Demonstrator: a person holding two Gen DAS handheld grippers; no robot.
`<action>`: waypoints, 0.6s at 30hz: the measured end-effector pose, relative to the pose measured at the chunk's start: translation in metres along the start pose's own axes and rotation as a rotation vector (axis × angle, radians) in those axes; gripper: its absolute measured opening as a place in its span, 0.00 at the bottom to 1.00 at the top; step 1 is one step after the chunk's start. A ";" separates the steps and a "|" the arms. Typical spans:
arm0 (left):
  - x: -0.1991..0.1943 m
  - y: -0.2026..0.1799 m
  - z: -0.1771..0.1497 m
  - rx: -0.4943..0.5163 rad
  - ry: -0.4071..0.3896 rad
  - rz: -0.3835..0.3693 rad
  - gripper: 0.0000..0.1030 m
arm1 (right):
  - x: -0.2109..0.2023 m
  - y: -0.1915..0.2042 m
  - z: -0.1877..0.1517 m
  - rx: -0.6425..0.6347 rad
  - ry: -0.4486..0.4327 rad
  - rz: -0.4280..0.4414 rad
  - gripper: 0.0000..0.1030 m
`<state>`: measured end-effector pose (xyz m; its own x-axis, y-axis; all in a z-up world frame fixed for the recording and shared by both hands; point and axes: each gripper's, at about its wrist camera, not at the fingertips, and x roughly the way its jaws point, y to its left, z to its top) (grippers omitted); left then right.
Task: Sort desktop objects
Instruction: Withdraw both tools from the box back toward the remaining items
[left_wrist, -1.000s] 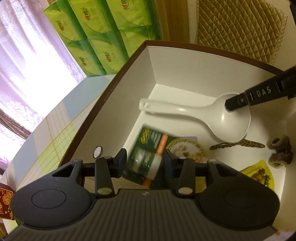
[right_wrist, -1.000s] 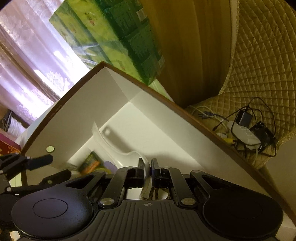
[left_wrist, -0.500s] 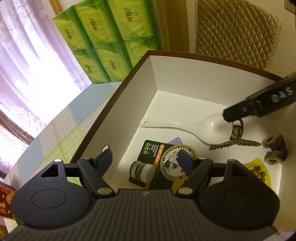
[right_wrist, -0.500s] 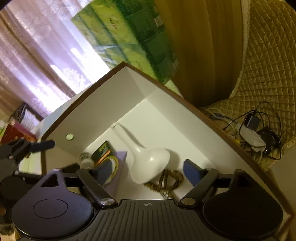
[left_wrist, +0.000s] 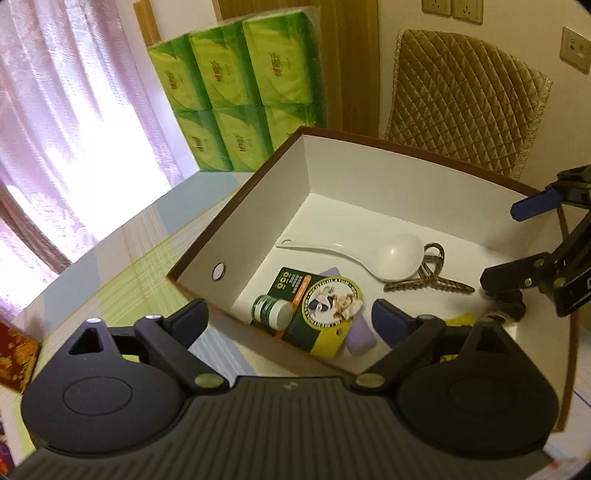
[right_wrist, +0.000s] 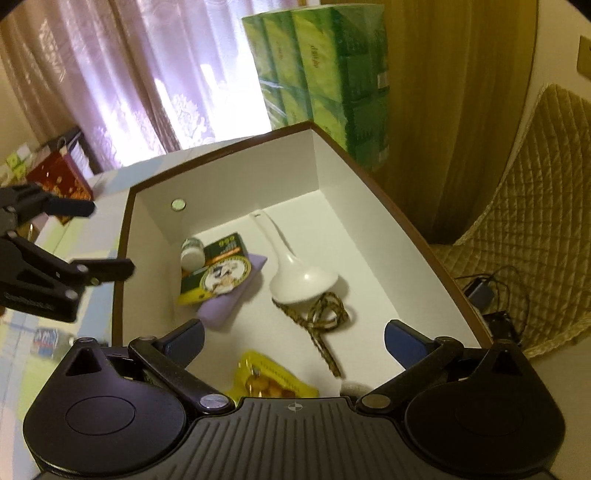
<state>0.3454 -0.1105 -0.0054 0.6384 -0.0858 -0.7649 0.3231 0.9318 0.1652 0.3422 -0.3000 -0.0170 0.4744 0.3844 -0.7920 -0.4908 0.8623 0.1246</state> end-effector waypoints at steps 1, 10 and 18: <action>-0.006 -0.003 -0.002 0.003 0.000 0.014 0.92 | -0.003 0.003 -0.003 -0.012 0.000 -0.013 0.98; -0.054 -0.006 -0.025 -0.114 0.018 0.051 0.96 | -0.031 0.038 -0.015 -0.047 -0.021 -0.096 0.98; -0.097 -0.011 -0.057 -0.202 -0.001 0.056 0.96 | -0.056 0.068 -0.030 -0.058 -0.077 -0.115 0.98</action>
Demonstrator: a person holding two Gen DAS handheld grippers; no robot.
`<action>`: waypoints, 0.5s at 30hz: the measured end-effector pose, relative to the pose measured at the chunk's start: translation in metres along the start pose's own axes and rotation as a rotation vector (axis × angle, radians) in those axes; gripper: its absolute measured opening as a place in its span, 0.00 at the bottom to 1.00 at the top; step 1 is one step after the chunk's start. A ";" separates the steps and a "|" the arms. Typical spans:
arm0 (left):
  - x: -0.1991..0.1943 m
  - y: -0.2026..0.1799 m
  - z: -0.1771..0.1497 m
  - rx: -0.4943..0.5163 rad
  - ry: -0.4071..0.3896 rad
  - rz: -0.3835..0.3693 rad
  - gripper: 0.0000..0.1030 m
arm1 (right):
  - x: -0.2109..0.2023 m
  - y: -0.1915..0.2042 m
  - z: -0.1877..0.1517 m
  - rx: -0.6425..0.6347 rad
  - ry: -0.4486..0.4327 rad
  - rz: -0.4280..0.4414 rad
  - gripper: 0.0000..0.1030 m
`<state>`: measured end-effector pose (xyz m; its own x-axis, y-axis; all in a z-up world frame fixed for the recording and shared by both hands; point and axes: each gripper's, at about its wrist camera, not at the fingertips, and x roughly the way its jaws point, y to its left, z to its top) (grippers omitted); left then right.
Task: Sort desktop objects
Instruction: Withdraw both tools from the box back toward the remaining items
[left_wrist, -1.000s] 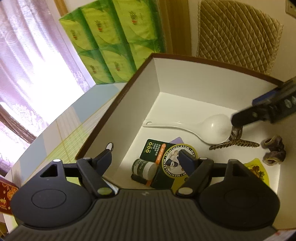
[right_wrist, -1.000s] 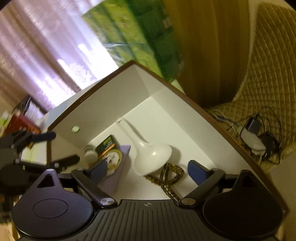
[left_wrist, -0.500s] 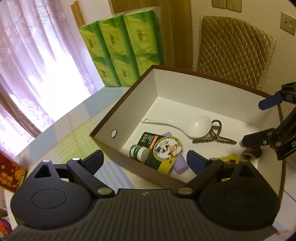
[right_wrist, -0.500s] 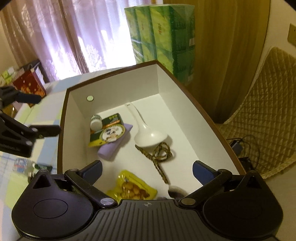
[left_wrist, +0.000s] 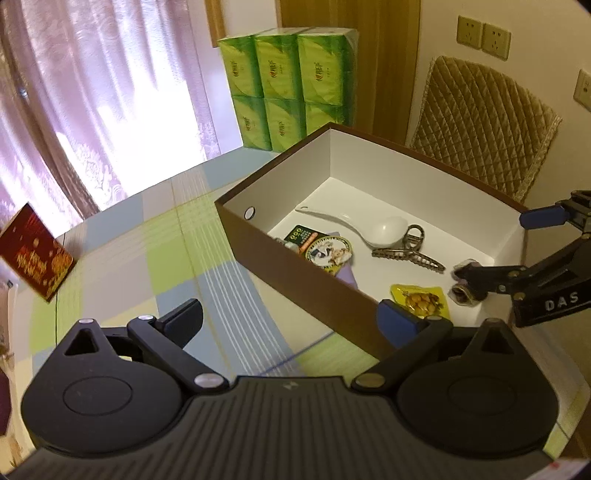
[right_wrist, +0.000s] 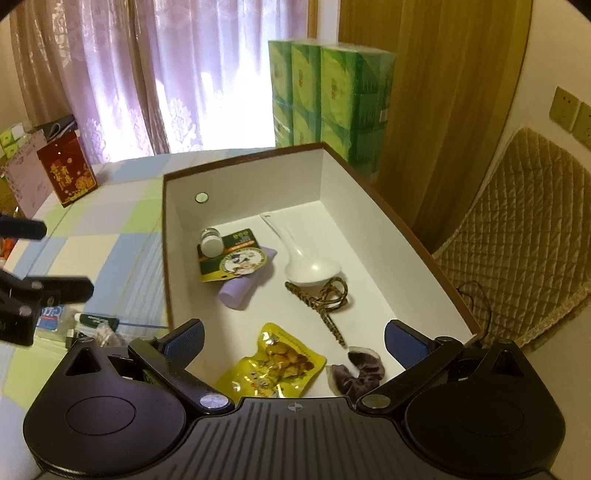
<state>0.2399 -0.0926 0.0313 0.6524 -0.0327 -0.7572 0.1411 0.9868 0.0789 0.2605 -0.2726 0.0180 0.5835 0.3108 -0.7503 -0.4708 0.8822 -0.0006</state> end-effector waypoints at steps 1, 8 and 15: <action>-0.005 0.000 -0.005 -0.011 -0.006 -0.008 0.96 | -0.003 0.002 -0.002 0.004 -0.007 -0.002 0.98; -0.030 0.000 -0.039 -0.054 -0.038 -0.011 0.96 | -0.023 0.016 -0.016 0.025 -0.061 -0.038 0.98; -0.050 0.013 -0.073 -0.096 -0.037 0.020 0.96 | -0.041 0.031 -0.037 0.035 -0.098 -0.019 0.98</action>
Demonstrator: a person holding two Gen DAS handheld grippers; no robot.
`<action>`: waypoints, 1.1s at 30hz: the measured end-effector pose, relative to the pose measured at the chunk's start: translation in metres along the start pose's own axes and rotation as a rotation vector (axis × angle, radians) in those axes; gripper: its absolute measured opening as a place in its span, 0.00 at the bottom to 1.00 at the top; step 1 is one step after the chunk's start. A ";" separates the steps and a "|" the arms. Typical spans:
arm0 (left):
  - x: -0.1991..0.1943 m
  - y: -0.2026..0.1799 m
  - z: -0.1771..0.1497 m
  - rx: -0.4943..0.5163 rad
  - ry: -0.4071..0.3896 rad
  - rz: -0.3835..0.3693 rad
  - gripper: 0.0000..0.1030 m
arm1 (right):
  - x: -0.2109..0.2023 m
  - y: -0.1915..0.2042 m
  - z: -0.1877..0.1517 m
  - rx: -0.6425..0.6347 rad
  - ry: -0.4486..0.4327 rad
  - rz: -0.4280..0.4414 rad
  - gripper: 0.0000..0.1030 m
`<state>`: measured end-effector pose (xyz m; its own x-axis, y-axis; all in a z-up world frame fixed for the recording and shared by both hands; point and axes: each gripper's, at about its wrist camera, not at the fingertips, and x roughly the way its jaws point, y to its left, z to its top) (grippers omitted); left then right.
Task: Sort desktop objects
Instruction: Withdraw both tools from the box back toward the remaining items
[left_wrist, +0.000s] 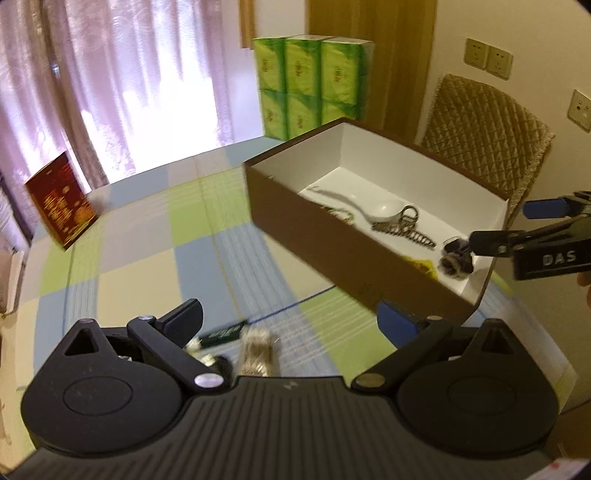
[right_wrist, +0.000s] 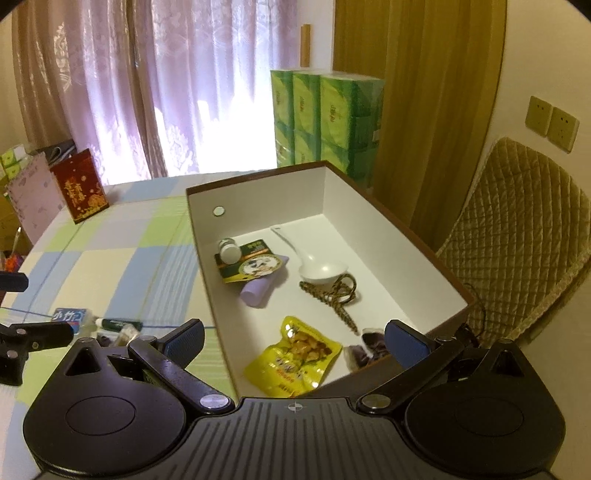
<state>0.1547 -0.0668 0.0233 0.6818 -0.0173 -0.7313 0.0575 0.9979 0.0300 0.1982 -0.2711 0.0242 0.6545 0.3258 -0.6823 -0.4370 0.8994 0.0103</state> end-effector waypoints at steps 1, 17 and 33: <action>-0.003 0.004 -0.004 -0.008 0.002 0.008 0.96 | -0.002 0.003 -0.003 0.002 -0.001 0.004 0.98; -0.030 0.062 -0.076 -0.163 0.104 0.047 0.96 | -0.008 0.068 -0.048 -0.046 0.052 0.121 0.98; -0.030 0.103 -0.110 -0.177 0.156 0.120 0.96 | 0.041 0.119 -0.081 0.009 0.260 0.208 0.98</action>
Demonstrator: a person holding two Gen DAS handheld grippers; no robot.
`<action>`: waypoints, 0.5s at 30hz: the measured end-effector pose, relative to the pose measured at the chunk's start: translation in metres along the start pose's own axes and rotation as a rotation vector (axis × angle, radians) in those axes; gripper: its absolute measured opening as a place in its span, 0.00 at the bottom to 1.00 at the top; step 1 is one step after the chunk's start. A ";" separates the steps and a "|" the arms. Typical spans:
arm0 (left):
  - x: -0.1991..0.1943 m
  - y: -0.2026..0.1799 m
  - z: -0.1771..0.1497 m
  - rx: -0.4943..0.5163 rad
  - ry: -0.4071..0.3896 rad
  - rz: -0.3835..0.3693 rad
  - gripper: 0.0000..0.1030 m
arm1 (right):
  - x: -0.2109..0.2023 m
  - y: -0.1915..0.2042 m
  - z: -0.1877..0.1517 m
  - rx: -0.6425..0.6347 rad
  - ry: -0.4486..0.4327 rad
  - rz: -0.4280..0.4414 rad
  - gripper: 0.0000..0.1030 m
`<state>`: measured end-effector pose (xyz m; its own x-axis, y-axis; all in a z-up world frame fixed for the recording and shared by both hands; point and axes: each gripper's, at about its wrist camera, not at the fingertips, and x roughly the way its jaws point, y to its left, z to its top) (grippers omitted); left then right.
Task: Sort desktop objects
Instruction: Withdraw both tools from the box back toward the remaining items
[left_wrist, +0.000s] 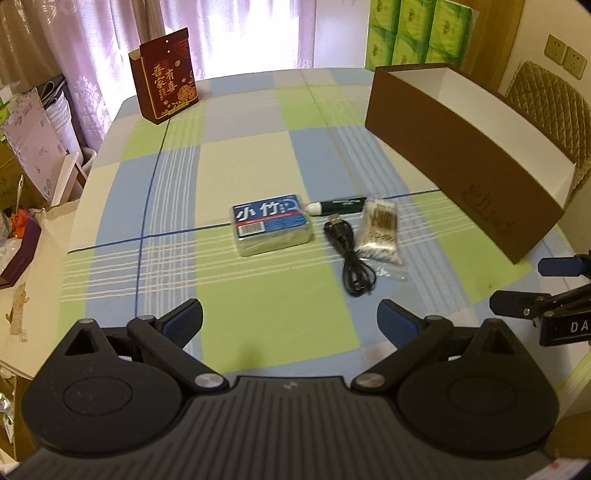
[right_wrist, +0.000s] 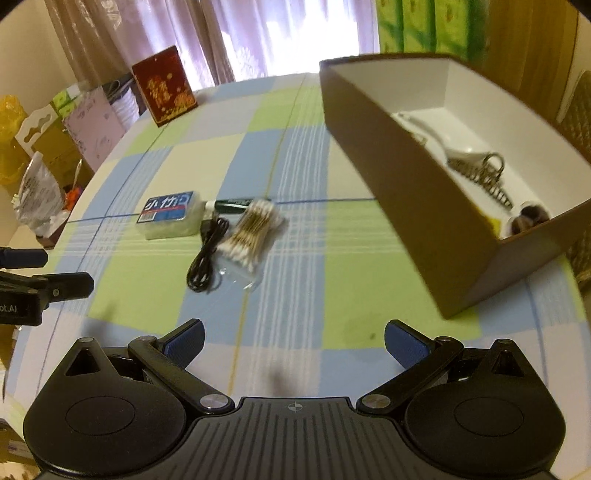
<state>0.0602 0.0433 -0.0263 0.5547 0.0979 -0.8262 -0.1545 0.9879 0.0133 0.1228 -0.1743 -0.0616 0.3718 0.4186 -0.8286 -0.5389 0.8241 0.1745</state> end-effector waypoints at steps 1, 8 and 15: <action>0.000 0.002 -0.001 0.005 0.000 0.002 0.96 | 0.002 0.001 0.001 0.008 0.004 0.005 0.98; 0.011 0.015 -0.004 0.036 -0.019 0.018 0.96 | 0.028 0.005 0.007 0.056 0.036 0.009 0.98; 0.026 0.025 0.000 0.076 -0.040 0.019 0.96 | 0.053 0.000 0.025 0.116 0.014 -0.008 0.98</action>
<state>0.0707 0.0706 -0.0473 0.5848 0.1205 -0.8021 -0.1038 0.9919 0.0733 0.1607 -0.1425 -0.0921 0.3645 0.4075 -0.8373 -0.4448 0.8661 0.2279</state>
